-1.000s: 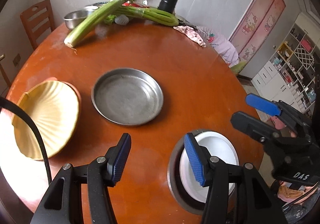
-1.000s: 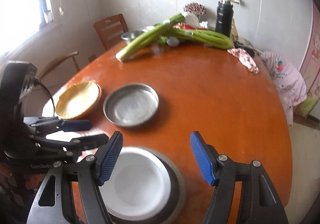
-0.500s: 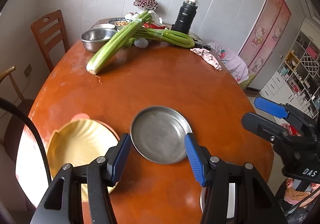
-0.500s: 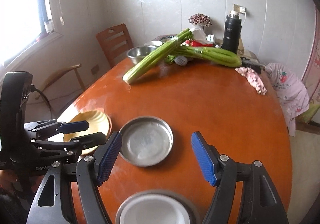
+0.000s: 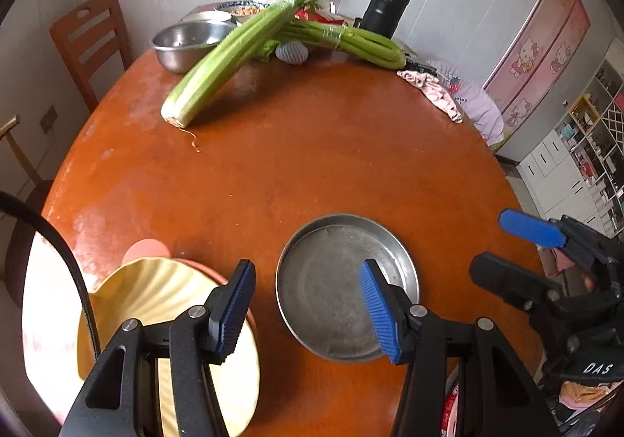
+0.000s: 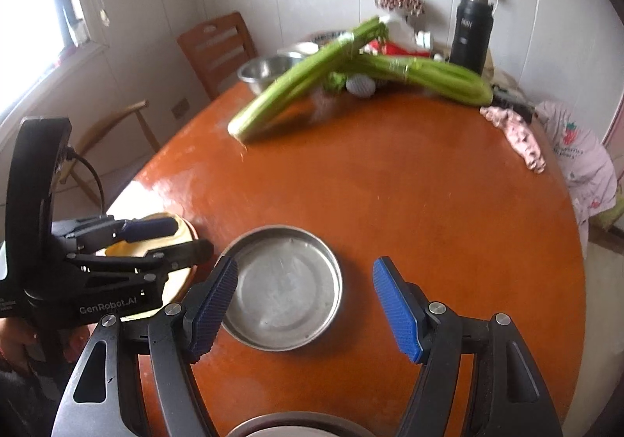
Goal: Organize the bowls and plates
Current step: 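Move the right tool to the shallow steel plate and grasp its rim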
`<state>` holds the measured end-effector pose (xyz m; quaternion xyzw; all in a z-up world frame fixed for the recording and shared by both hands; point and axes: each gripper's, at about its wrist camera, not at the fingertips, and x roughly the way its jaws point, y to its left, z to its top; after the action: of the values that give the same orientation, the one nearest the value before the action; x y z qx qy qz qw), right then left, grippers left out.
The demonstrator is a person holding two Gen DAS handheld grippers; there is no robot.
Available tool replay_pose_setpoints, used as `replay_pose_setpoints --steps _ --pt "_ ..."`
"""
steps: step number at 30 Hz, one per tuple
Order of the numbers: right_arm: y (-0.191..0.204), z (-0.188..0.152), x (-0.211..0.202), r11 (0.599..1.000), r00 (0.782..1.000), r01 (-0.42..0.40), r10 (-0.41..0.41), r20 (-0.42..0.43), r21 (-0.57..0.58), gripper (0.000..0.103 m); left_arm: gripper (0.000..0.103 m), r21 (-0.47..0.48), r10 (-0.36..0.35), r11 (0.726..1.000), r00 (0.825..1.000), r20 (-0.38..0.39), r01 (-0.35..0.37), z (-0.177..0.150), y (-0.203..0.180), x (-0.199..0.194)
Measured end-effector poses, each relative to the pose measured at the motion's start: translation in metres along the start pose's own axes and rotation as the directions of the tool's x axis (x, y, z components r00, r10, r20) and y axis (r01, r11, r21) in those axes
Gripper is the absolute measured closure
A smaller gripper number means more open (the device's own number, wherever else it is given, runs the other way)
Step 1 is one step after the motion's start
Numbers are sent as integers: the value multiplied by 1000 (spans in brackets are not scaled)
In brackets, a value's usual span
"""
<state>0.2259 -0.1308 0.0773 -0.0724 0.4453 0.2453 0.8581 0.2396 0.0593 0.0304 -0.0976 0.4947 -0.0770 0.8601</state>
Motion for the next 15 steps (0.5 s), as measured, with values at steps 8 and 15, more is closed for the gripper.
replay_pose_setpoints --steps 8,15 --pt "-18 -10 39 1000 994 -27 28 -103 14 29 48 9 17 1000 998 -57 -17 -4 -6 31" --pt "-25 -20 64 999 981 -23 31 -190 41 29 48 31 38 999 996 -86 -35 -9 -10 46"
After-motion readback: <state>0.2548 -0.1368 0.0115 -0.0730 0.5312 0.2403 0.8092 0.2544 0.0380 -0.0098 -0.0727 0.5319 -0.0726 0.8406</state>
